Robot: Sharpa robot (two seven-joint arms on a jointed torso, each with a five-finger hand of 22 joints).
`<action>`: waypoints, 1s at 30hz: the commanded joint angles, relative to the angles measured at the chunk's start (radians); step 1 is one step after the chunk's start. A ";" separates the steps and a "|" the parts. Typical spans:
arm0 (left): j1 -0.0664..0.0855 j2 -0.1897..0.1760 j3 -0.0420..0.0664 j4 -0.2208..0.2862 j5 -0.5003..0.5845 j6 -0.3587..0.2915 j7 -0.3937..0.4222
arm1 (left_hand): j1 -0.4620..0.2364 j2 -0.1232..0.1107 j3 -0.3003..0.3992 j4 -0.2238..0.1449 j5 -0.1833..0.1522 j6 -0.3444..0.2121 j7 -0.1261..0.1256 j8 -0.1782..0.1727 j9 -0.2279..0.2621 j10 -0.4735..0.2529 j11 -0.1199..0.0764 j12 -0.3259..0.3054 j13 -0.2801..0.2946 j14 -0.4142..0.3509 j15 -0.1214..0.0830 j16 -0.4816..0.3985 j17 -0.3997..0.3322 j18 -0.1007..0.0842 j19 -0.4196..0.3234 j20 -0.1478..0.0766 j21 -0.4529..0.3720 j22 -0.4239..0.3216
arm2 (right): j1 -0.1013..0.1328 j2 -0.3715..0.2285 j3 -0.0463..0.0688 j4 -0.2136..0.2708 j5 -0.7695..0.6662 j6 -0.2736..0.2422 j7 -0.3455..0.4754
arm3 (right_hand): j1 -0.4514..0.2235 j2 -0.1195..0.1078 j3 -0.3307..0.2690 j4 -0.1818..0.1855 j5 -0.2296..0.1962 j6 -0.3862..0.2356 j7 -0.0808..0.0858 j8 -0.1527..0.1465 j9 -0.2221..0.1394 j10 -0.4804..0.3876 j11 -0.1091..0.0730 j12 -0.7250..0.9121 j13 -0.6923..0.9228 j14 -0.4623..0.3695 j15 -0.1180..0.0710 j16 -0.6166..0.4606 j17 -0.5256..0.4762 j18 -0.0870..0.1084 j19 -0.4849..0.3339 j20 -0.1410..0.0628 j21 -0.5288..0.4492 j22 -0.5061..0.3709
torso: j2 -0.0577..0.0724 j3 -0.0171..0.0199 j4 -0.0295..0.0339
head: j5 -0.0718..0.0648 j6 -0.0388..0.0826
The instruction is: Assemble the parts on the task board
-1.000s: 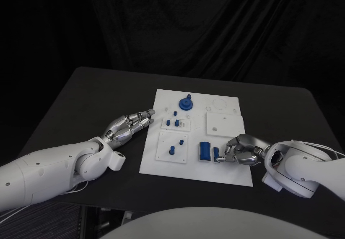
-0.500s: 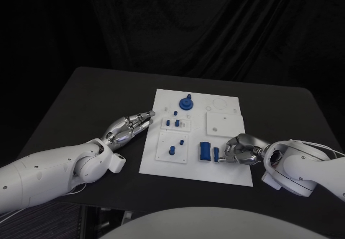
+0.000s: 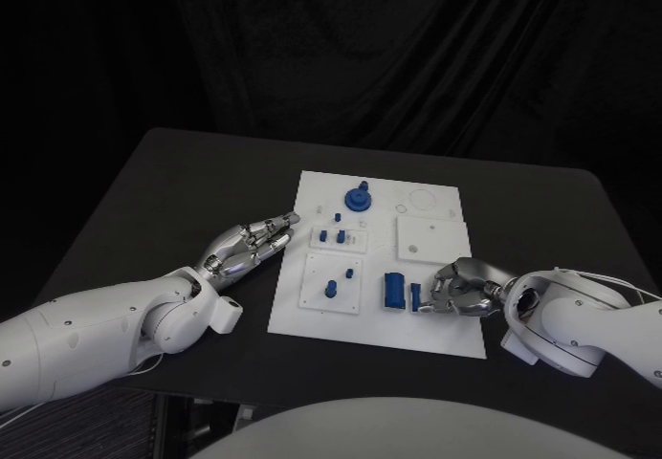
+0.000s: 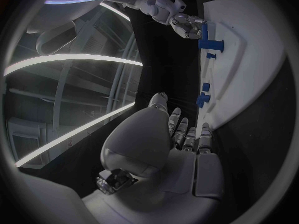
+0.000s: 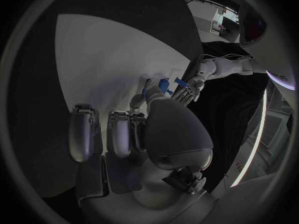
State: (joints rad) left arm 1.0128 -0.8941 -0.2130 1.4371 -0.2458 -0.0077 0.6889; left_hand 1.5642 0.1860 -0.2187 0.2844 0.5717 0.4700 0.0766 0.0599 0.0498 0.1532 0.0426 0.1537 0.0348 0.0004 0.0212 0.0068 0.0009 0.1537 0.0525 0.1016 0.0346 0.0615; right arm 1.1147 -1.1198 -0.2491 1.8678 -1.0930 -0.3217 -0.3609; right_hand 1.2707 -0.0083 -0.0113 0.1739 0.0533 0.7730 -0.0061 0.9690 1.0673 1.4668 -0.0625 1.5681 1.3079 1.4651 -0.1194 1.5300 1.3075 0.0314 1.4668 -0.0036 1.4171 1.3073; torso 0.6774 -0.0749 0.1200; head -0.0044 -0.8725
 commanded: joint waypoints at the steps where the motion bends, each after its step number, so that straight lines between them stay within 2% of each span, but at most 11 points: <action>1: -0.001 -0.004 0.001 0.009 0.004 -0.010 0.187 | -0.018 0.006 -0.002 0.007 -0.001 -0.003 -0.002 -0.002 -0.001 -0.005 0.001 -0.004 -0.002 0.000 0.005 -0.007 -0.001 -0.004 -0.013 0.005 -0.006 -0.005 | -0.002 -0.013 0.000 0.010 -0.007 -0.048 0.026 | -0.017 -0.008 -0.012 0.009 -0.005 -0.006 0.002 -0.003 -0.001 0.104 -0.006 0.003 0.263 0.087 -0.003 0.004 0.167 0.007 0.037 -0.006 0.003 0.212 | 0.002 0.0003 0.0016 | -0.002 0.000; 11: 0.006 -0.037 0.001 0.055 0.082 -0.023 0.177 | -0.137 0.054 -0.044 0.010 -0.082 0.006 -0.001 -0.003 0.000 0.000 0.004 -0.005 -0.001 0.000 0.010 -0.007 -0.001 0.017 -0.021 0.032 -0.010 -0.014 | 0.034 -0.059 0.001 0.036 0.027 -0.255 0.221 | -0.092 0.012 -0.031 0.103 0.028 0.020 -0.004 -0.006 -0.001 0.104 -0.010 0.003 0.263 0.089 -0.006 0.007 0.175 0.004 0.043 -0.008 0.017 0.217 | 0.000 0.0018 -0.0032 | 0.001 0.000; 15: 0.023 -0.049 0.001 0.078 0.117 -0.028 0.168 | -0.191 0.070 -0.065 0.010 -0.138 -0.003 0.000 -0.005 -0.001 -0.001 0.005 -0.008 -0.001 0.000 0.015 -0.007 -0.001 0.023 -0.028 0.049 -0.015 -0.023 | 0.065 -0.063 0.001 0.032 0.095 -0.350 0.330 | -0.126 0.052 -0.028 0.116 0.127 -0.004 0.002 -0.077 -0.052 0.104 -0.004 0.003 0.263 0.068 -0.002 -0.032 0.087 0.022 0.007 -0.004 -0.058 0.191 | -0.001 0.0023 -0.0026 | -0.001 0.000; 19: 0.044 -0.062 0.001 0.104 0.134 -0.033 0.162 | -0.234 0.080 -0.081 0.010 -0.186 -0.025 0.005 -0.010 -0.004 -0.013 0.011 -0.019 -0.003 0.000 0.023 -0.007 -0.001 0.026 -0.037 0.070 -0.021 -0.033 | 0.082 -0.054 0.001 0.023 0.165 -0.451 0.441 | -0.147 0.088 -0.025 0.118 0.188 0.010 0.015 -0.143 -0.118 0.057 0.010 -0.036 0.211 -0.002 0.009 -0.169 -0.153 0.067 -0.095 0.009 -0.279 0.114 | -0.007 0.0060 -0.0044 | -0.003 0.000; 21: 0.054 -0.068 0.001 0.117 0.139 -0.038 0.163 | -0.267 0.084 -0.093 0.009 -0.227 -0.048 0.005 -0.015 -0.006 -0.014 0.011 -0.021 -0.003 0.000 0.020 -0.007 -0.001 0.028 -0.038 0.055 -0.023 -0.036 | 0.087 -0.047 0.001 0.014 0.235 -0.492 0.521 | -0.169 0.112 -0.019 0.118 0.219 0.017 0.044 -0.239 -0.217 -0.102 0.037 -0.186 0.037 -0.109 0.040 -0.377 -0.431 0.115 -0.231 0.033 -0.577 -0.009 | -0.013 0.0086 -0.0060 | -0.003 0.000; 22: 0.058 -0.069 0.001 0.121 0.140 -0.041 0.164 | -0.276 0.085 -0.096 0.010 -0.238 -0.056 0.005 -0.016 -0.007 -0.013 0.009 -0.021 -0.003 0.000 0.016 -0.007 -0.001 0.027 -0.039 0.048 -0.023 -0.037 | 0.088 -0.044 0.001 0.010 0.267 -0.500 0.553 | -0.171 0.120 -0.013 0.118 0.229 0.014 0.066 -0.281 -0.265 -0.265 0.059 -0.351 -0.133 -0.224 0.063 -0.589 -0.678 0.145 -0.337 0.051 -0.811 -0.116 | -0.016 0.0099 -0.0067 | -0.003 0.000; 24: 0.065 -0.070 0.001 0.127 0.142 -0.047 0.168 | -0.283 0.085 -0.099 0.009 -0.247 -0.067 0.001 -0.017 -0.008 -0.011 0.005 -0.020 -0.003 0.000 0.007 -0.007 -0.001 0.025 -0.040 0.034 -0.023 -0.038 | 0.090 -0.039 0.001 0.001 0.327 -0.504 0.615 | -0.179 0.127 -0.011 0.119 0.238 -0.010 0.108 -0.356 -0.357 -0.555 0.110 -0.660 -0.425 -0.339 0.115 -0.784 -0.792 0.140 -0.411 0.102 -0.979 -0.231 | -0.021 0.0120 -0.0083 | -0.002 0.000; 25: 0.069 -0.071 0.001 0.131 0.141 -0.052 0.171 | -0.285 0.085 -0.099 0.008 -0.248 -0.069 -0.001 -0.018 -0.008 -0.009 0.002 -0.020 -0.003 0.000 0.001 -0.007 -0.001 0.024 -0.040 0.028 -0.024 -0.038 | 0.091 -0.036 0.001 -0.004 0.361 -0.499 0.650 | -0.187 0.126 -0.017 0.120 0.258 -0.029 0.132 -0.380 -0.382 -0.597 0.126 -0.698 -0.451 -0.382 0.136 -0.830 -0.814 0.132 -0.443 0.120 -1.021 -0.260 | -0.026 0.0142 -0.0104 | -0.001 0.000; 26: 0.072 -0.072 0.001 0.133 0.139 -0.058 0.174 | -0.284 0.082 -0.100 0.008 -0.248 -0.063 -0.010 -0.016 -0.007 -0.004 -0.011 -0.017 -0.002 0.000 -0.017 -0.007 -0.001 0.021 -0.041 0.005 -0.025 -0.040 | 0.092 -0.033 0.001 -0.010 0.393 -0.486 0.684 | -0.198 0.123 -0.031 0.119 0.312 -0.069 0.160 -0.418 -0.412 -0.683 0.168 -0.765 -0.487 -0.468 0.178 -0.895 -0.845 0.122 -0.505 0.139 -1.080 -0.296 | -0.029 0.0155 -0.0116 | -0.002 0.000; 29: 0.078 -0.072 0.001 0.136 0.130 -0.075 0.182 | -0.283 0.079 -0.100 0.007 -0.248 -0.050 -0.017 -0.014 -0.006 -0.004 -0.021 -0.020 -0.003 0.000 -0.028 -0.007 -0.001 0.018 -0.041 -0.009 -0.025 -0.041 | 0.093 -0.026 0.001 -0.030 0.476 -0.423 0.766 | -0.198 0.134 -0.055 0.119 0.308 -0.180 0.243 -0.521 -0.504 -0.932 0.268 -0.972 -0.617 -0.731 0.291 -1.075 -0.946 0.070 -0.694 0.207 -1.252 -0.411 | -0.040 0.0191 -0.0151 | -0.003 0.000; 30: 0.080 -0.071 0.001 0.134 0.128 -0.082 0.184 | -0.282 0.078 -0.100 0.007 -0.249 -0.048 -0.019 -0.014 -0.006 -0.004 -0.023 -0.021 -0.003 0.000 -0.029 -0.007 -0.001 0.017 -0.042 -0.011 -0.025 -0.042 | 0.093 -0.025 0.001 -0.036 0.501 -0.395 0.787 | -0.205 0.147 -0.084 0.116 0.300 -0.219 0.205 -0.589 -0.586 -1.029 0.345 -1.087 -0.736 -0.841 0.357 -1.153 -1.016 0.050 -0.787 0.247 -1.357 -0.510 | -0.043 0.0198 -0.0161 | -0.002 0.000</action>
State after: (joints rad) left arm 1.0897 -0.9664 -0.2129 1.5694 -0.1270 -0.0569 0.6871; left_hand 1.2863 0.2692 -0.3116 0.2913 0.3274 0.4182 0.0606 0.0463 0.0427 0.1488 0.0271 0.1382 0.0325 0.0004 -0.0002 0.0068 0.0016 0.1707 0.0095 0.0981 0.0135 0.0205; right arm 1.2059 -1.1447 -0.2484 1.8372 -0.7426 -0.7433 0.2646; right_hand 1.0702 0.1348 -0.0843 0.2916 0.3592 0.5787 0.1752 0.4131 0.5165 0.4937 0.2493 0.5381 0.6229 0.6886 0.2055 0.4212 0.3243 0.0983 0.7267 0.2233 0.1116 0.8400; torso 0.6476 -0.0597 0.1084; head -0.0066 -0.8725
